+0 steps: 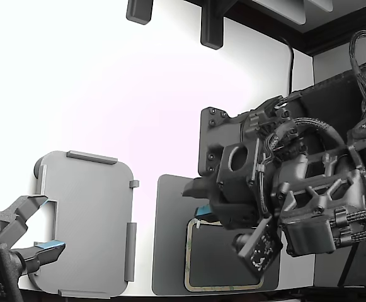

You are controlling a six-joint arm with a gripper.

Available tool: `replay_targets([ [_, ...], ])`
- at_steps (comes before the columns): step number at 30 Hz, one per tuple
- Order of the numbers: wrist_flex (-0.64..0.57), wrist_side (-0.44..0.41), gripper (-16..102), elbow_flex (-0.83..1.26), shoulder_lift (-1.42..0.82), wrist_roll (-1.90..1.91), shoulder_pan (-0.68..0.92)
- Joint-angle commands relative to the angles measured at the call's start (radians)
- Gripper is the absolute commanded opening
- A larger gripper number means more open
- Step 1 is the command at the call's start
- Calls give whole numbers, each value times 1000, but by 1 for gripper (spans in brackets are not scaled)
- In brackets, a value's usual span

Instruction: Move top rectangular frame to the holder.

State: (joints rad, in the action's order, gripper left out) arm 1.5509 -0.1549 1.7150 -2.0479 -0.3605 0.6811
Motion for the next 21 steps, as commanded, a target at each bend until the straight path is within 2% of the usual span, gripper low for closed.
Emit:
replay_targets([
  [1, 31, 37, 100, -57, 21, -46, 2],
  [10, 58, 63, 99, -41, 98, -12, 106],
  [14, 44, 69, 99, -31, 118, 54, 164],
  [17, 35, 114, 100, -35, 156, 69, 190],
  [21, -20, 117, 100, 0, 202, 117, 233],
])
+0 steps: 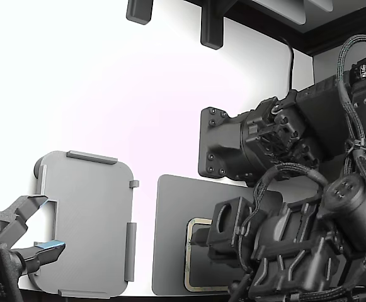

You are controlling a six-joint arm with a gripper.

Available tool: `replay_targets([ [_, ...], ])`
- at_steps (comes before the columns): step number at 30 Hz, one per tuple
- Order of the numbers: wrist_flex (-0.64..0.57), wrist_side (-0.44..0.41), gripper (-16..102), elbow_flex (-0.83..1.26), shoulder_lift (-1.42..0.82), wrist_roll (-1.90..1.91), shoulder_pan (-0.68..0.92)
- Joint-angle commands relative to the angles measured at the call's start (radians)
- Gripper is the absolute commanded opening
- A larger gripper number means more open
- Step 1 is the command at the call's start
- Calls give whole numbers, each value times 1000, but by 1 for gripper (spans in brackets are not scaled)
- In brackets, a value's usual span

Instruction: Move top rectangular frame to the holder.

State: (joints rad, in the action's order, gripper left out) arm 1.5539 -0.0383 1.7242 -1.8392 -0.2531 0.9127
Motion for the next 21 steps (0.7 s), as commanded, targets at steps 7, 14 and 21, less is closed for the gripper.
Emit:
replay_targets([
  [7, -71, 69, 100, 8, 34, -98, 67],
  [14, -153, 92, 100, 97, 38, -74, 118],
  [21, -152, 97, 97, 89, 92, -57, 123],
])
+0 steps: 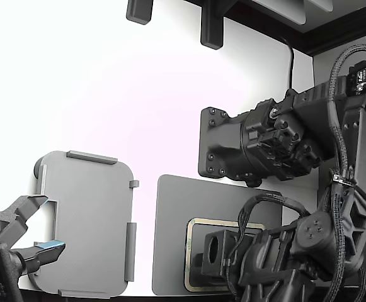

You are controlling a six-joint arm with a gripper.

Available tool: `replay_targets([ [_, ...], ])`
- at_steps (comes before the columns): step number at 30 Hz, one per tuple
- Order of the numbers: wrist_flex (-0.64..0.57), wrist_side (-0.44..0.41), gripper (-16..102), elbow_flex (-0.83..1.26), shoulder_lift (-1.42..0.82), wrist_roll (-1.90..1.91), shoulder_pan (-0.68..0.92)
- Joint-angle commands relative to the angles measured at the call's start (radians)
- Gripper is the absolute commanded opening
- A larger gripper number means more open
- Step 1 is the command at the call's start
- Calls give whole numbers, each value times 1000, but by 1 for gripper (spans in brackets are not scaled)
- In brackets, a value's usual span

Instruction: Move top rectangular frame to the holder.

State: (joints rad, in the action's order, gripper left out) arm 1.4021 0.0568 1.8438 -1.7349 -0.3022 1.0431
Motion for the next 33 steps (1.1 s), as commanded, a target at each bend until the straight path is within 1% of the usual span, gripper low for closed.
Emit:
replay_targets([
  [1, 0, 0, 97, -32, -6, -12, -6],
  [3, -12, 2, 100, -34, 14, -18, 2],
  [7, -69, -2, 100, -12, 46, -26, 23],
  [20, -149, 2, 98, 26, 91, -44, 29],
  [24, -167, -9, 93, 49, 92, -48, 29],
  [28, -184, -17, 80, 77, 75, -55, 29],
  [33, -202, -28, 76, 109, 57, -63, 29],
])
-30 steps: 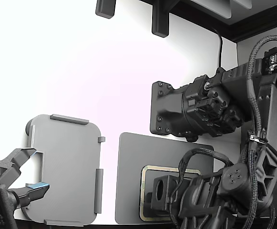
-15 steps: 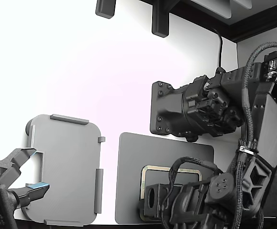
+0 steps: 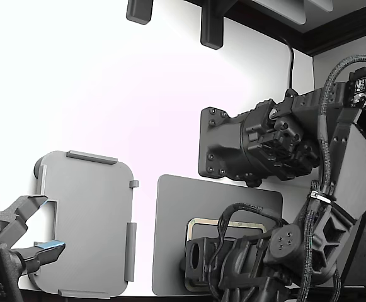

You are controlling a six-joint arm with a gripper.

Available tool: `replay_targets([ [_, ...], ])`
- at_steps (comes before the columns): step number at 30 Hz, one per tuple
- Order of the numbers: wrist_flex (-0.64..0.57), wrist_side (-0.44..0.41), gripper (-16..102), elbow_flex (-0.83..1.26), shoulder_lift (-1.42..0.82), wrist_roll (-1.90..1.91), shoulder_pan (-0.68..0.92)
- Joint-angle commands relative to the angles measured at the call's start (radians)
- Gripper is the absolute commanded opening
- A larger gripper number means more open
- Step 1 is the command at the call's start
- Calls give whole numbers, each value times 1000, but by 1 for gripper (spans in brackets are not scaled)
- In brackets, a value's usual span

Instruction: Move top rectangular frame to the holder.

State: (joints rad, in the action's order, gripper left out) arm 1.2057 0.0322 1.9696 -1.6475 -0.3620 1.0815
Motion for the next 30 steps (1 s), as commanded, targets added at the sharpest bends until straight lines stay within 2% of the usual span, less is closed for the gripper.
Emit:
replay_targets([
  [1, -9, -6, 76, -15, -32, -5, -9],
  [7, -29, -9, 72, -6, -31, -26, -9],
  [17, -64, -9, 56, 20, -26, -31, -11],
  [22, -80, -11, 43, 31, -20, -32, -11],
  [25, -86, -11, 30, 32, -15, -46, -12],
  [27, -86, -20, 16, 34, -15, -38, -12],
  [30, -77, -35, 0, 32, -21, -32, -14],
])
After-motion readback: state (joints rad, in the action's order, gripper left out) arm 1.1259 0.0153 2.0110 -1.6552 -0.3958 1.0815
